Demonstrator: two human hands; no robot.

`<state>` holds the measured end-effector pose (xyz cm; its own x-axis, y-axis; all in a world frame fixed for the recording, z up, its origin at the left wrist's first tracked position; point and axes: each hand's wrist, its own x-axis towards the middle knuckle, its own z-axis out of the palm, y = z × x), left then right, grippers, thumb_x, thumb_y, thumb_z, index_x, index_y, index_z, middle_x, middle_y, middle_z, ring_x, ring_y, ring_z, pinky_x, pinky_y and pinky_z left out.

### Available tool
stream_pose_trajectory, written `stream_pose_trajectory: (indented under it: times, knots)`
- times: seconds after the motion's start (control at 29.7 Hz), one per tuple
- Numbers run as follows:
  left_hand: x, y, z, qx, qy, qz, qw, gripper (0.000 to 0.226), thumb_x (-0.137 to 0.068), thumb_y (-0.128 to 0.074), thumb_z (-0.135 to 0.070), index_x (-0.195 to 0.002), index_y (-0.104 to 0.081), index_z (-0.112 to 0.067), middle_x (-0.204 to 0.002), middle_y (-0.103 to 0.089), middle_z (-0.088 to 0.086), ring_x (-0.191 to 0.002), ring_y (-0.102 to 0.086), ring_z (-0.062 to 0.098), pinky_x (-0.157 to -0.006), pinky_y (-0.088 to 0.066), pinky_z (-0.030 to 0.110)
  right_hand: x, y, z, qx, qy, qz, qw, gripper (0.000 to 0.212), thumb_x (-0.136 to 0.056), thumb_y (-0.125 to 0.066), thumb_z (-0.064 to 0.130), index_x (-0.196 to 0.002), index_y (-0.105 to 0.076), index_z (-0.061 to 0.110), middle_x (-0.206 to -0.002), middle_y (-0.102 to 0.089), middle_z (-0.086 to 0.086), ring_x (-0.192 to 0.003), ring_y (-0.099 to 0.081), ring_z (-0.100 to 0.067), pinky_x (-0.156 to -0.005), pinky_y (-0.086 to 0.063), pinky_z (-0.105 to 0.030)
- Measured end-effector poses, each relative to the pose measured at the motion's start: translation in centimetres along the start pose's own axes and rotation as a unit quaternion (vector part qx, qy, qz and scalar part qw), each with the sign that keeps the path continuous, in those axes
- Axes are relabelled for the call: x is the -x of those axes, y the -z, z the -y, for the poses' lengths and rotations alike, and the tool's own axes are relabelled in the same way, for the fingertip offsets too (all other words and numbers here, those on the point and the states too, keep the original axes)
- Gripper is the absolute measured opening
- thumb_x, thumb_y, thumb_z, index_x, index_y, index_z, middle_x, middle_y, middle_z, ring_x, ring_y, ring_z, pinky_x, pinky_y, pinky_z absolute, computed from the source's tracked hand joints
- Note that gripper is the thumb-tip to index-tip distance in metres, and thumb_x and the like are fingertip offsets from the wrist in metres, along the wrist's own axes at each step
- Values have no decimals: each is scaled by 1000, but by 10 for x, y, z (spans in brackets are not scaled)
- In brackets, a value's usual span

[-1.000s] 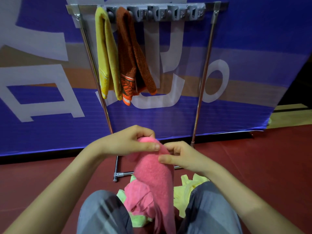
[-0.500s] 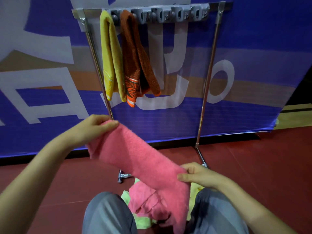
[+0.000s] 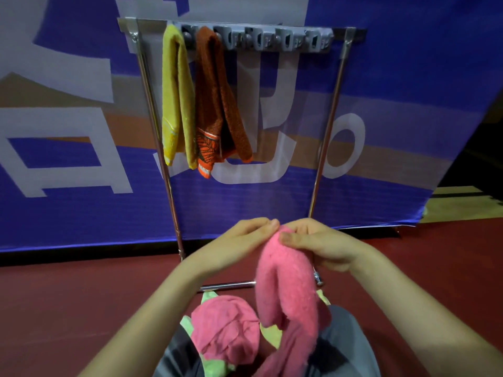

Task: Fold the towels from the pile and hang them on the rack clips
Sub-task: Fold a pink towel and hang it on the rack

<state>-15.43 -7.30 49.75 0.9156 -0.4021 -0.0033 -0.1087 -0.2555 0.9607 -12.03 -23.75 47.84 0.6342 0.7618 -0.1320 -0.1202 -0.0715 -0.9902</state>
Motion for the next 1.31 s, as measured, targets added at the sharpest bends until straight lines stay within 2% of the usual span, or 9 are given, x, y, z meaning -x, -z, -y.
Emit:
stream_pose_trajectory:
  times: [0.13,0.34,0.47,0.71,0.88,0.98,1.04,1.18,1.31]
  knots:
    - [-2,-5,-4,43,-50,-14,998,36,-84,-44,-33,-81,-58,0,-70,-52,12,-61,-47,12,-58,-40,20,7,4,1,-14,-6,-12,1000,54,-45,-77,62,-77,-72,19,-68,-69,7,-61,-62,-3,-57,-49,-15]
    - [-3,9,-16,124,-83,-74,986,31,-83,-46,-27,-55,-47,-15,-40,-50,-8,-38,-45,0,-42,-38,11,15,-5,-30,-62,-43,-9,997,58,-37,-79,64,-71,-73,17,-63,-69,8,-56,-62,-1,-54,-48,-14]
    - [2,36,-5,90,-69,-92,989,30,-88,-44,-25,-61,-51,-15,-48,-51,-10,-45,-45,0,-48,-38,11,21,-6,-23,-100,6,-64,993,68,-29,-84,59,-73,-70,9,-56,-68,4,-47,-61,-4,-44,-47,-14]
    - [-6,25,2,58,35,-28,997,48,-70,-34,-60,-63,-65,-24,-60,-53,-3,-59,-51,7,-60,-45,16,-3,-19,27,-79,96,-76,989,48,-45,-77,56,-78,-75,21,-79,-74,5,-75,-68,-3,-66,-53,-16]
    - [-9,18,-14,78,40,-19,996,87,-68,-40,-77,-104,-58,0,-101,-55,17,-93,-49,27,-92,-37,42,-5,-29,37,-84,100,-87,988,29,-56,-61,44,-66,-75,21,-62,-70,6,-59,-64,-1,-56,-51,-14]
    - [-6,18,-14,50,19,-35,998,64,-91,-29,-53,-124,-50,-2,-128,-52,24,-119,-50,30,-110,-32,45,-3,-23,33,-93,78,-139,983,29,-66,-53,35,-75,-71,13,-66,-70,2,-60,-63,-5,-58,-52,-16]
    - [-3,17,-11,69,11,-38,997,52,-96,-25,-40,-134,-41,-8,-136,-45,20,-125,-45,26,-107,-33,36,-4,-19,29,-87,63,-164,981,33,-66,-55,34,-88,-66,11,-74,-68,-1,-66,-60,-9,-61,-52,-18]
    - [-11,8,-25,91,35,-88,991,43,-93,-37,-39,-107,-63,-8,-100,-64,11,-91,-58,17,-79,-44,25,-2,-22,27,-86,60,-163,981,40,-60,-61,38,-89,-64,9,-74,-68,0,-65,-61,-9,-62,-52,-18]
    - [-4,6,-33,119,-16,-85,989,30,-93,-42,-29,-74,-61,-15,-70,-62,0,-63,-58,7,-62,-48,18,3,-26,28,-88,73,-155,981,37,-66,-57,35,-93,-64,10,-78,-71,0,-71,-64,-11,-67,-53,-20]
